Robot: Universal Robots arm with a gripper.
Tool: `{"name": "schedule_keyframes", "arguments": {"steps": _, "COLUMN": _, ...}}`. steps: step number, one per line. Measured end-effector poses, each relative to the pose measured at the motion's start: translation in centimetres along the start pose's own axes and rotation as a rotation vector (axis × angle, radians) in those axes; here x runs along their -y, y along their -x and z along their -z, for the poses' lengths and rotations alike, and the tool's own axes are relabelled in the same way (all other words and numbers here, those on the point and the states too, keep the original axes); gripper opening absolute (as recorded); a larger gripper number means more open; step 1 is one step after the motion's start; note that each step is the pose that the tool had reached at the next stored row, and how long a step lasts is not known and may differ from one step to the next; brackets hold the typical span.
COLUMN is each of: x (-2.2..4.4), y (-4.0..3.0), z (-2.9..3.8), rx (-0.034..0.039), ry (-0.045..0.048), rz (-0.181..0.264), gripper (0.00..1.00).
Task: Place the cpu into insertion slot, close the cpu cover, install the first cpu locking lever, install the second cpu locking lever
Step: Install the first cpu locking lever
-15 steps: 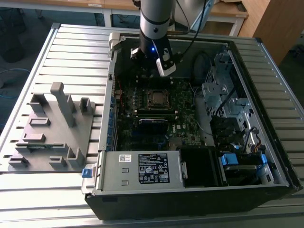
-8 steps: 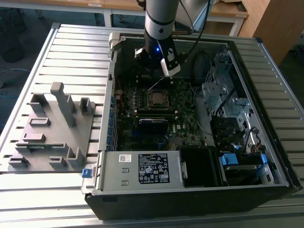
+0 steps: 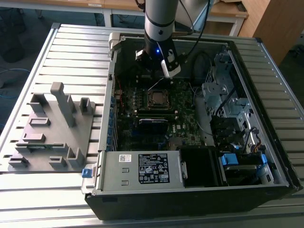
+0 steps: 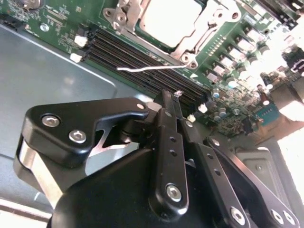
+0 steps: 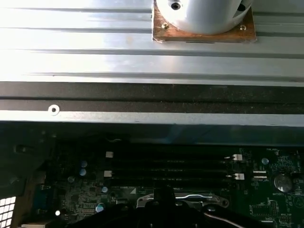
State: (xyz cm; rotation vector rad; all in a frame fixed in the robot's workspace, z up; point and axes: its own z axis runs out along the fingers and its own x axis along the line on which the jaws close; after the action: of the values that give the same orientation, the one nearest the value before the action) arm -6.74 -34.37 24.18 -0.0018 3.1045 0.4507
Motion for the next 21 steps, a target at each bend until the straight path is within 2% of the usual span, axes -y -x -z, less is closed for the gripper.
{"name": "schedule_keyframes", "arguments": {"steps": 3, "x": 0.04, "y": 0.01, "z": -0.15, "rx": 0.0133, "ry": 0.0004, "rz": 0.004, "gripper": 0.10}}
{"name": "schedule_keyframes", "arguments": {"steps": 10, "x": 0.04, "y": 0.01, "z": -0.20, "rx": 0.0147, "ry": -0.0009, "rz": 0.004, "gripper": 0.10}}
{"name": "schedule_keyframes", "arguments": {"steps": 14, "x": 0.09, "y": 0.00, "z": -0.32, "rx": 0.0166, "ry": -0.0109, "rz": 0.005, "gripper": 0.10}}
{"name": "schedule_keyframes", "arguments": {"steps": 21, "x": 0.09, "y": 0.00, "z": -0.33, "rx": 0.0165, "ry": -0.0113, "rz": 0.005, "gripper": 0.10}}
